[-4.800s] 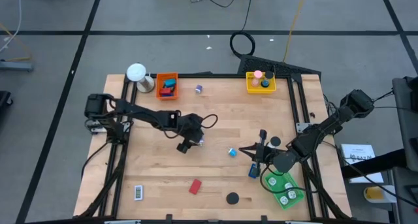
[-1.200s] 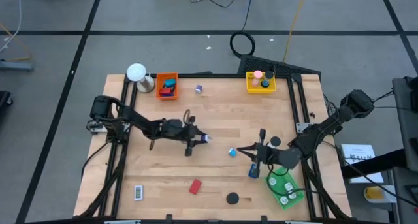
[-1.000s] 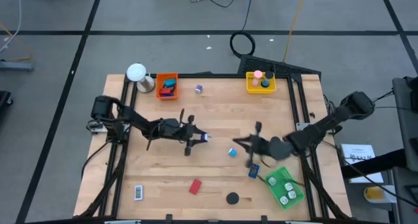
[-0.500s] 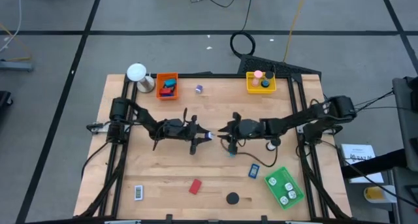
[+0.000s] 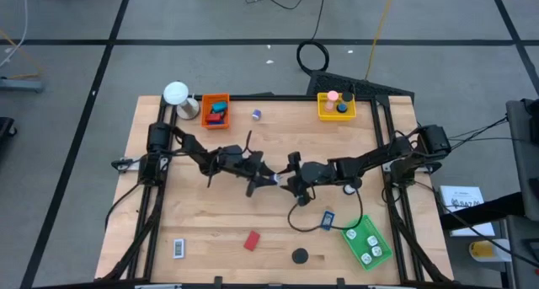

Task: Pick & Place Office items
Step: Put the bottom violet charger adapter into the green bin

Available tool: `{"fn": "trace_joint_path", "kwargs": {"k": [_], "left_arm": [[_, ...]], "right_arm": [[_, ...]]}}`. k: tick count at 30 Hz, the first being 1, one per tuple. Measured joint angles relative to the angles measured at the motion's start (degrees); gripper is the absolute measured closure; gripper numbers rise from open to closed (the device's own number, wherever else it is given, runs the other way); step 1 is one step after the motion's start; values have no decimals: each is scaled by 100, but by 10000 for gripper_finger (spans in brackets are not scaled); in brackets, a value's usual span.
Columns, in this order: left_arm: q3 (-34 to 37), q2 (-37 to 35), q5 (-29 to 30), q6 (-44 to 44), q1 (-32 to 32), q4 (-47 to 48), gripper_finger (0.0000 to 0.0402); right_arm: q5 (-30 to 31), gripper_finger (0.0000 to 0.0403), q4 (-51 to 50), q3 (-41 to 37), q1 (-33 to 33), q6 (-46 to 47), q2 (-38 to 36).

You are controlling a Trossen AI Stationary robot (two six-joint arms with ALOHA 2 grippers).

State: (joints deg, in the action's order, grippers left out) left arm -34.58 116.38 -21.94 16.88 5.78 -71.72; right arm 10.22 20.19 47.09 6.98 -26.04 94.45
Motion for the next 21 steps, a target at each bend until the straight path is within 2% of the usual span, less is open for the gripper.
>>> {"fn": "trace_joint_path", "kwargs": {"k": [8, 16, 21], "left_arm": [[-239, -2, -460, 108, 37, 136, 267], [-242, -7, -594, 127, 40, 126, 267], [-242, -7, -680, 169, 37, 157, 267]], "right_arm": [[-165, 192, 512, 0, -22, -855, 204], [-188, 228, 611, -6, -22, -1016, 248], [-576, 256, 622, -6, -66, -977, 248]]}}
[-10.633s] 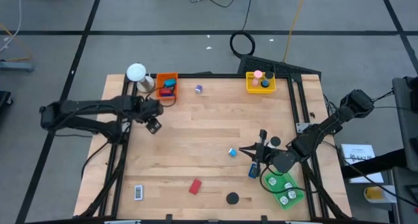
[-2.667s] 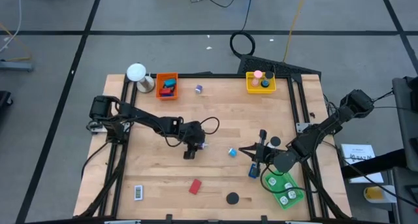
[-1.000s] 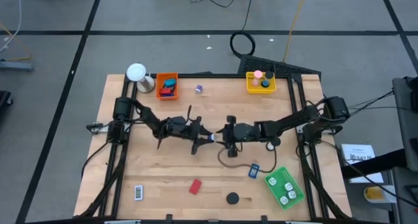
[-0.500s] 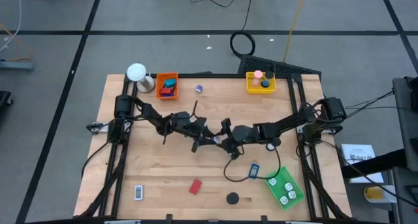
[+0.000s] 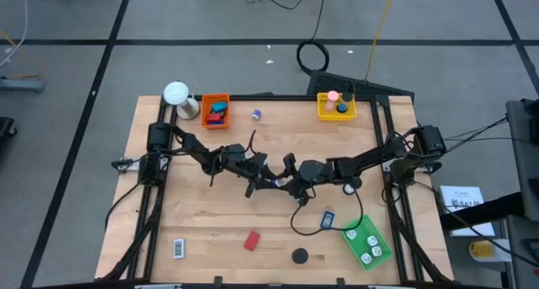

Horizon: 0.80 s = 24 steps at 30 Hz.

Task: Pick & Place Office items
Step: Put the bottom violet charger adapter into the green bin

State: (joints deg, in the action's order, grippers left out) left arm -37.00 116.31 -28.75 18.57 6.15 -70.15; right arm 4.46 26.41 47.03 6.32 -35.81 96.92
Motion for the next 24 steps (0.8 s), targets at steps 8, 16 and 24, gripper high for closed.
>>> {"fn": "trace_joint_path", "kwargs": {"k": [8, 16, 24], "left_arm": [[-1, 2, -230, -49, 3, -24, 224], [175, -367, -357, -498, 257, 428, 151], [882, -1219, 959, -1311, 462, 1185, 165]], "right_arm": [[9, 255, -99, 11, 3, 253, -7], [376, 262, -562, 14, 2, 546, -130], [748, 264, -3641, 547, -425, 2661, -807]]}}
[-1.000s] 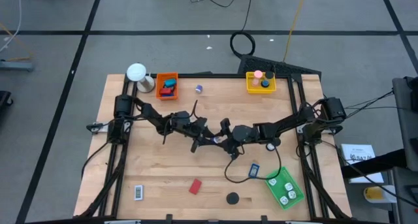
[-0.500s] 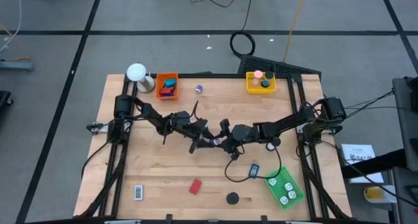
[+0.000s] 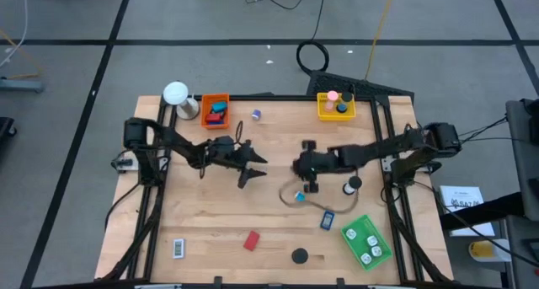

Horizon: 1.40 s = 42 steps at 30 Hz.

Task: Pick & Place Office items
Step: Put the bottom violet charger adapter into the green bin

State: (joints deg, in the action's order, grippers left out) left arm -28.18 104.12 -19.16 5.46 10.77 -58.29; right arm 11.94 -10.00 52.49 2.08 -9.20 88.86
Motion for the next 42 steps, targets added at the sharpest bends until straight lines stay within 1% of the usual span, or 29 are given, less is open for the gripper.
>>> {"fn": "trace_joint_path", "kwargs": {"k": [2, 4, 6, 10, 15, 17, 20, 23, 28, 32, 35, 38, 42], "left_arm": [[129, -120, 174, -86, -70, 31, 179], [181, -131, 351, -130, -149, -13, 193], [220, -155, 454, -132, -217, 0, 207], [210, -121, 719, -212, -380, -15, 230], [210, -121, 849, -348, -510, -7, 249], [210, -121, 967, -362, -572, -45, 256], [210, -121, 1377, -395, -660, -57, 274], [210, -121, 1604, -296, -717, -256, 302], [210, -119, 1594, -350, -861, -327, 358], [210, -119, 1791, -409, -942, -332, 395], [229, -118, 1823, -501, -947, -476, 394], [404, -117, 1827, -528, -947, -1012, 392], [747, -117, 1831, -532, -947, -1627, 399]], "right_arm": [[-25, 263, -971, 295, -237, 707, 40], [-206, 261, -1978, 545, -492, 1207, 61], [-433, 260, -2444, 729, -708, 1407, 220], [-477, 259, -3320, 833, -902, 1582, 385], [-487, 259, -3506, 808, -1002, 1772, 402], [-581, 257, -3574, 759, -1011, 1855, 408], [-627, 251, -3540, 694, -1039, 1963, 407], [-627, 242, -3546, 590, -1035, 2051, 409], [-605, 227, -3514, 575, -1037, 2057, 409], [-589, 207, -3515, 575, -1035, 2053, 409], [-421, 185, -3581, 636, -1033, 2016, 385], [-245, 170, -3778, 792, -1031, 1979, 219], [-151, 169, -4030, 975, -1041, 2128, -162]]}}
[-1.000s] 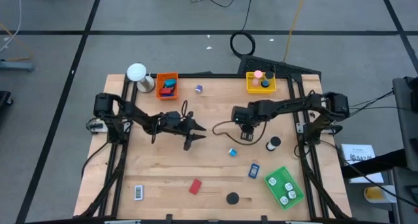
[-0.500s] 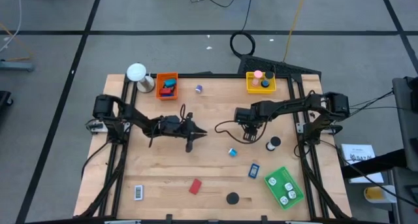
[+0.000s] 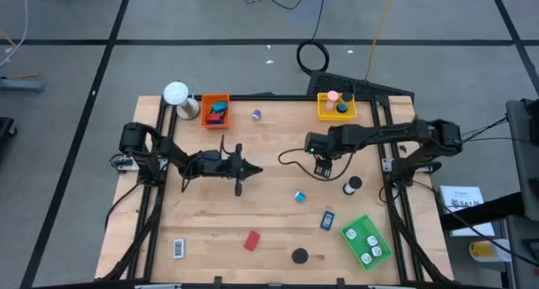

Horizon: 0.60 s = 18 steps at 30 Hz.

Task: Pick & Place Office items
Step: Put the bottom violet charger adapter into the green bin

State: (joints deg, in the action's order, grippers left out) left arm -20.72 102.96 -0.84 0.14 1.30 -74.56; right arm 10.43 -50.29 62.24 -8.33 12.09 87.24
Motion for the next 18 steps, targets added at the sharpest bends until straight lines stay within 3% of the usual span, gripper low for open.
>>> {"fn": "trace_joint_path", "kwargs": {"k": [7, 13, 18], "left_arm": [[197, 0, -1, 62, -7, -91, 384], [182, 0, 0, 77, -65, -71, 399], [182, 0, -2, 37, -120, -61, 386]], "right_arm": [[-168, 182, -275, 17, -127, 1078, -757], [-195, 140, -273, 17, -123, 1250, -793], [-194, 106, -231, 15, -164, 1119, -543]]}}
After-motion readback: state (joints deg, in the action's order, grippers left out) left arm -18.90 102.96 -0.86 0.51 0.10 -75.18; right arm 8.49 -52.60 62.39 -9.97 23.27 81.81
